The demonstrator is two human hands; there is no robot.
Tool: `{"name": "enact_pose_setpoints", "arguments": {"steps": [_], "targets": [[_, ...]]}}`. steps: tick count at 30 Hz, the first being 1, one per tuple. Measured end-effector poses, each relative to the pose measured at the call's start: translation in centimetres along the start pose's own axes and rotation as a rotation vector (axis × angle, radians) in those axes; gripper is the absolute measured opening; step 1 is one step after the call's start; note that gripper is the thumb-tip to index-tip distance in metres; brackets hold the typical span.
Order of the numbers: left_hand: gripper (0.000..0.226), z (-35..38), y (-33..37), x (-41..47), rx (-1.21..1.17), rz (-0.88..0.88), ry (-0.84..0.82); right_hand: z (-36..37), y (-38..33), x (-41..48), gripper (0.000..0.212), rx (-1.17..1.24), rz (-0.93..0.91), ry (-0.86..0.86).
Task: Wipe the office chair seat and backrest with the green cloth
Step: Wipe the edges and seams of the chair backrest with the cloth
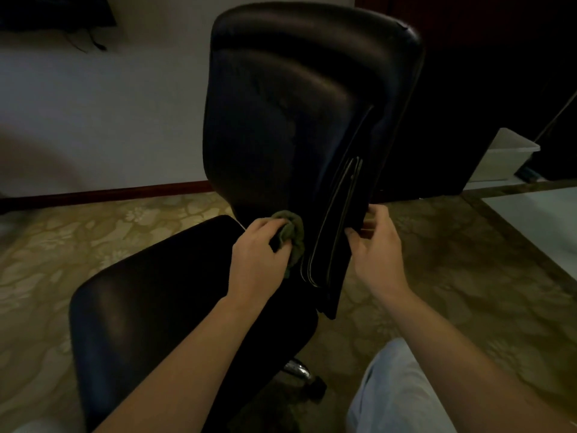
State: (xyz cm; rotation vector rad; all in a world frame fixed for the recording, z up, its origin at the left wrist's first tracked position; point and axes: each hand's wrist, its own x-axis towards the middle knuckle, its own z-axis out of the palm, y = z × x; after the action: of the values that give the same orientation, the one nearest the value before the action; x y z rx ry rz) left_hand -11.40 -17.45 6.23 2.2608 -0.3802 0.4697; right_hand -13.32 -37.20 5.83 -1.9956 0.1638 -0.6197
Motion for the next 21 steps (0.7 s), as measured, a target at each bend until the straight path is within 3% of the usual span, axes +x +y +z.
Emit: {"name": "enact_pose_setpoints", "arguments": {"steps": [3,14,21], "targets": [[0.036,0.2,0.9,0.5,-0.061,0.051,0.075,0.0,0.1,-0.1,0.033,-0.021,-0.01,0.005],[0.033,3.4,0.6,-0.6,-0.028,0.085,0.091,-0.3,0.2,0.2,0.028,-0.037,0.012,-0.036],[0.033,2.8,-1.5,-2.6,0.158,0.03,-0.075,0.0,0.6,-0.2,0.036,-0.073,-0.037,-0.009]]}}
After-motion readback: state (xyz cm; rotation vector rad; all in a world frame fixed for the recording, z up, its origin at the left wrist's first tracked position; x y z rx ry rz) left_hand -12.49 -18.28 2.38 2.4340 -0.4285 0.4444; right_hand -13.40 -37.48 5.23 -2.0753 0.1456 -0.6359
